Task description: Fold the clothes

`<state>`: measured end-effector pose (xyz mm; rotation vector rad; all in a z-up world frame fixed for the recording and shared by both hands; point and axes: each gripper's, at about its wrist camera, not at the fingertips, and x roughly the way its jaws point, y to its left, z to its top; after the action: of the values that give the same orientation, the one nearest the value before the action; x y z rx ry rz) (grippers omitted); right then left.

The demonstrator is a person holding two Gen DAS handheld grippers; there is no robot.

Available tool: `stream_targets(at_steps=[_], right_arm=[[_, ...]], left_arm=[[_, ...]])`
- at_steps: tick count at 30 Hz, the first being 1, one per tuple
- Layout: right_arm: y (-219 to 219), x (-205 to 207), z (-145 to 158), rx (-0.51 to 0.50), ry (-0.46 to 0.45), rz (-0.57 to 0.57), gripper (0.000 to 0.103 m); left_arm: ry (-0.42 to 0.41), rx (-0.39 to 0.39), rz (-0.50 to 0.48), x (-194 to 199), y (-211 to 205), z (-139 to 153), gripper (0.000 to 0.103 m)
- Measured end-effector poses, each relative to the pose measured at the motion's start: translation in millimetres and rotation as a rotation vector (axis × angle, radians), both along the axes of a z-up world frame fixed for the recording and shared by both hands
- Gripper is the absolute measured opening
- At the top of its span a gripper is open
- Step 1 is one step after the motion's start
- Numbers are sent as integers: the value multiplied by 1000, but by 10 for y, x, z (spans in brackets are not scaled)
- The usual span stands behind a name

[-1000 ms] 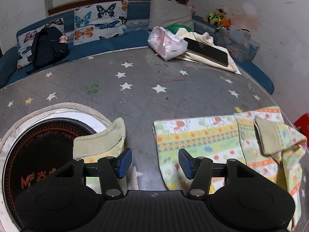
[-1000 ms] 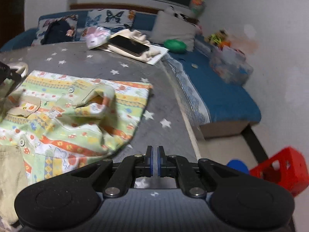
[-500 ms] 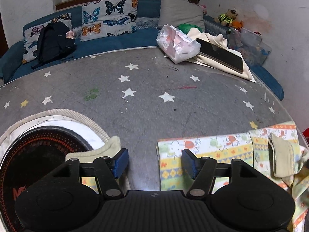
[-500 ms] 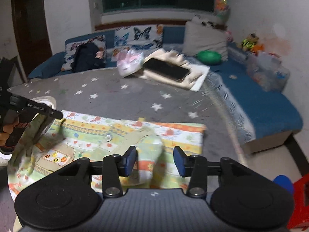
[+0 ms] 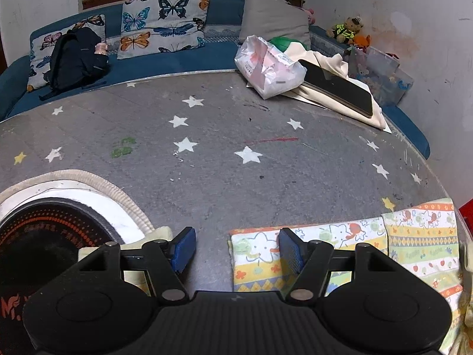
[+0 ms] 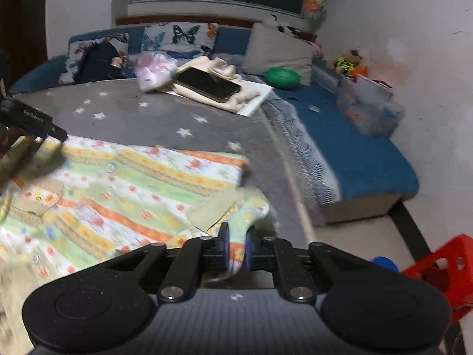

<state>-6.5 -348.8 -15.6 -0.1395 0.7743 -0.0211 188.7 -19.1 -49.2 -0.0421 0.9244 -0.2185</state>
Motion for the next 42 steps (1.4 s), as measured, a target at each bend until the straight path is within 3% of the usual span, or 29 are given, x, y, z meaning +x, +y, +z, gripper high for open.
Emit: stream_targets(at_steps=[6, 8, 12, 13, 16, 18, 23, 26, 28, 31, 38, 42], right_arm=[[-183, 147, 188, 124, -58, -18, 40], [-232, 327, 195, 170, -61, -22, 41], [-318, 726, 140, 267, -38, -30, 42], [-325, 810, 131, 280, -38, -30, 42], [-320, 1023, 126, 291, -58, -28, 46], [-313, 1166, 19, 298, -13, -33, 51], [-297, 1496, -305, 314, 129, -49, 51], [-287, 1508, -412, 338, 155, -47, 41], [-272, 1464, -437, 358, 152, -24, 19], [-305, 1337, -376, 391, 109, 4, 9], [-274, 794, -56, 376, -9, 149, 7], [-204, 420, 1, 317, -23, 233, 7]], left_arm=[[9, -37, -21, 59, -35, -48, 61], [5, -48, -40, 66, -46, -58, 55], [-12, -56, -88, 83, -65, -72, 37], [-15, -58, -99, 87, -62, -77, 29], [-14, -93, -124, 105, -30, -76, 19], [-23, -103, -141, 101, -32, -64, 16], [-65, -136, -187, 22, -43, 18, 13], [-94, -159, -221, -45, -50, 112, 13], [-118, -190, -252, -117, -50, 194, 12], [-154, -231, -326, -271, -61, 325, 12], [-215, -273, -580, -908, -147, 569, 12], [-219, -246, -727, -1307, -159, 563, 11]])
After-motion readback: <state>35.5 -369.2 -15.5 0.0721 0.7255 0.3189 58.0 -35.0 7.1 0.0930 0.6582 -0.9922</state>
